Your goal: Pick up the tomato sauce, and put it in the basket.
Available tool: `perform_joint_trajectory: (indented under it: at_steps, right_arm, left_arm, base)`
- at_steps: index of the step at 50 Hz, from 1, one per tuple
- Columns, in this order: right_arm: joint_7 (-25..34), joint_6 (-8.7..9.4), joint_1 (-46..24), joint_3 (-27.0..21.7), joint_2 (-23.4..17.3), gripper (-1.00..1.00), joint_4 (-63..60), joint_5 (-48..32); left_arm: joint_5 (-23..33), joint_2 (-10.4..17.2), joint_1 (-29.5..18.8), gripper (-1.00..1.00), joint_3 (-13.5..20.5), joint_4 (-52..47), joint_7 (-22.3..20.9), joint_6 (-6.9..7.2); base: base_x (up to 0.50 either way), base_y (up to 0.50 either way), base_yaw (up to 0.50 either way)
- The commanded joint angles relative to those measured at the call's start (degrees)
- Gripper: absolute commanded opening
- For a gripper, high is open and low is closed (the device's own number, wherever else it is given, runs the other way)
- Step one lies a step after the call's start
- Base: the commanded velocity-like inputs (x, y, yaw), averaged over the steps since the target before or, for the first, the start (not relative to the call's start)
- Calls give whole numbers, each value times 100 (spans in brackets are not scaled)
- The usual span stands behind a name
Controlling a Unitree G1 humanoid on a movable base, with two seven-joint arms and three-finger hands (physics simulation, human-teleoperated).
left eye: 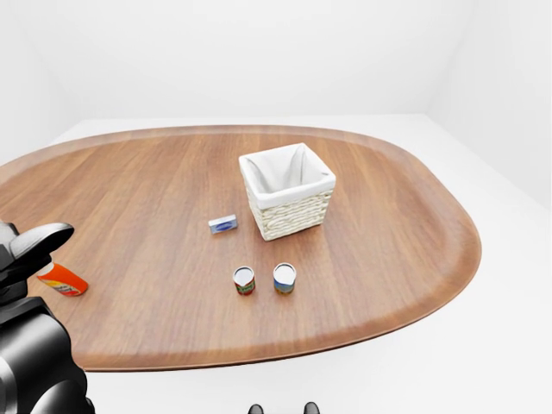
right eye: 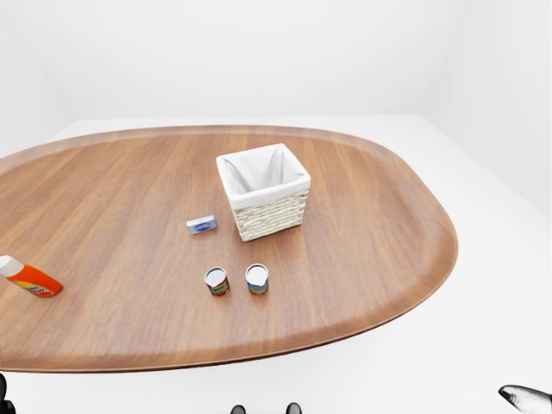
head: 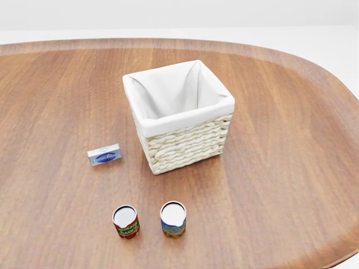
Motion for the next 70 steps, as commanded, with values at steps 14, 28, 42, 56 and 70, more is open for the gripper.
perform_joint_trajectory:
  at_steps: [14,28,42,56,70]
  right_arm:
    - [9,-42,5,91,16,100,0,-60]
    - [30,-70,11,95,54,100,0,-69]
    - [28,-225,43,90,80,100,0,-23]
    - [-27,-239,75,64,6,100,0,38]
    - [-5,-255,70,93,46,100,0,-6]
  left_arm:
    - [30,-30,25,100,-6,8,-38,0]
    - [35,-34,28,100,-10,7,-42,0]
    - [946,-275,32,100,-548,298,-697,0]
    - [4568,-580,348,100,-2072,1289,-1974,0]
    - [7225,-779,528,100,-2501,3006,-2116,-473]
  base:
    - [22,0,0]
    - [22,0,0]
    - [2,0,0]
    - [0,0,0]
    - [0,0,0]
